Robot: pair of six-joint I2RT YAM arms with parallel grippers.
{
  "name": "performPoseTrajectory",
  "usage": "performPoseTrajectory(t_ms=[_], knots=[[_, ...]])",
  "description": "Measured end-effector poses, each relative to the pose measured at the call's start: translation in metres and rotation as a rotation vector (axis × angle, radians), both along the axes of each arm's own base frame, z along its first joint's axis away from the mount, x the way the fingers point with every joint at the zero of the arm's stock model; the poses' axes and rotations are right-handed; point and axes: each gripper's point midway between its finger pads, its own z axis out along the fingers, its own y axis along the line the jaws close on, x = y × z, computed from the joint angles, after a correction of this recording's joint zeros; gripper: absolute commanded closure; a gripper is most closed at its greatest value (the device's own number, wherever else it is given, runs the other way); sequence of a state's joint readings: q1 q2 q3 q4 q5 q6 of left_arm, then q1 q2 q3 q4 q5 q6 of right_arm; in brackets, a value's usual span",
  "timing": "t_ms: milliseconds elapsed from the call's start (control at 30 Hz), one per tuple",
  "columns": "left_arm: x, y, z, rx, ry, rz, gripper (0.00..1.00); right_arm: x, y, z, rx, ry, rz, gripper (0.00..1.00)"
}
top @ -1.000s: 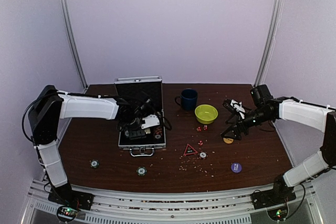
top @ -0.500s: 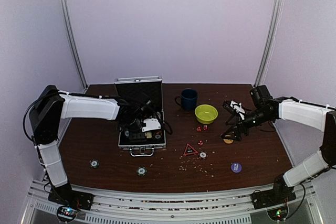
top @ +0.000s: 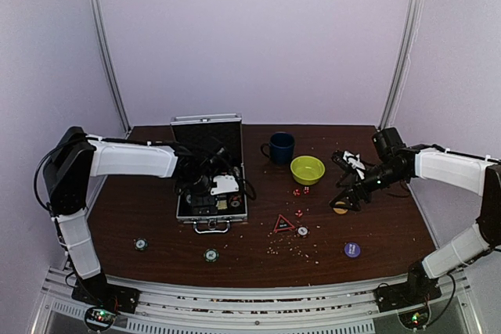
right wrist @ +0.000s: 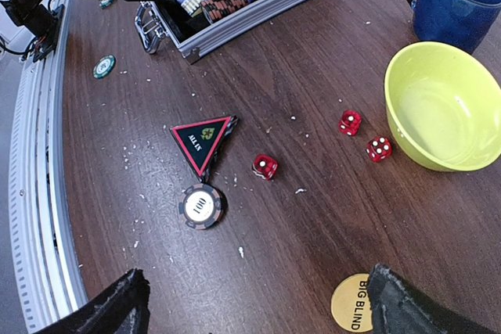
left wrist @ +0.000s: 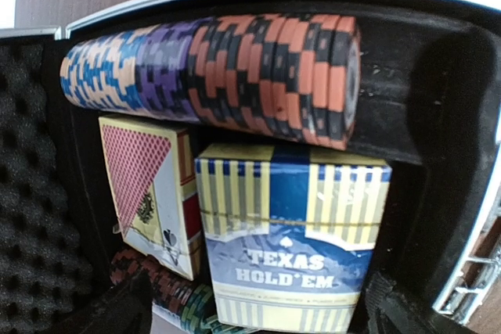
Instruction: Pack up texas hold em set
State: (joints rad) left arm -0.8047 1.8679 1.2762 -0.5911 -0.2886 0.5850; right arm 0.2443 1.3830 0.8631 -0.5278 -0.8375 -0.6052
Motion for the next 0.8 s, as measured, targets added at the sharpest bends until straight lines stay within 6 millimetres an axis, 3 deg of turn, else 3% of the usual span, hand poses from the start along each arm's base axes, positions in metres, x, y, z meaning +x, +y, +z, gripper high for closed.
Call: performPoseTrajectory(t_ms=[133,233,333,433,500,600,700,800], knots=[[-0.001,-0.002,0.014,-0.023,-0.011,-0.005,0.02,0.000,0.000,-0.002,-0.003,0.006,0.001,0.03],[0.005,-0.006,0.042,-0.076,-0.069,0.009,0.02,0.000,0.000,-0.002,-0.003,0.006,0.001,0.03],[0.024,-0.007,0.072,-0.123,-0.180,0.088,0.02,-0.001,0.000,-0.002,-0.003,0.007,0.001,0.03],[0.042,-0.008,0.086,-0.153,-0.258,0.160,0.14,-0.001,0.000,-0.002,-0.003,0.007,0.001,0.03],[0.050,-0.008,0.080,-0.139,-0.267,0.192,0.23,0.000,0.000,-0.002,-0.004,0.007,0.001,0.03],[0.059,-0.008,0.054,-0.105,-0.240,0.238,0.29,0.000,-0.001,-0.002,-0.005,0.006,0.000,0.03],[0.065,-0.002,0.028,-0.076,-0.201,0.282,0.30,0.000,-0.001,-0.002,-0.006,0.005,-0.001,0.03],[0.073,0.005,0.014,-0.067,-0.182,0.328,0.30,0.000,-0.001,-0.002,-0.007,0.005,-0.002,0.03]])
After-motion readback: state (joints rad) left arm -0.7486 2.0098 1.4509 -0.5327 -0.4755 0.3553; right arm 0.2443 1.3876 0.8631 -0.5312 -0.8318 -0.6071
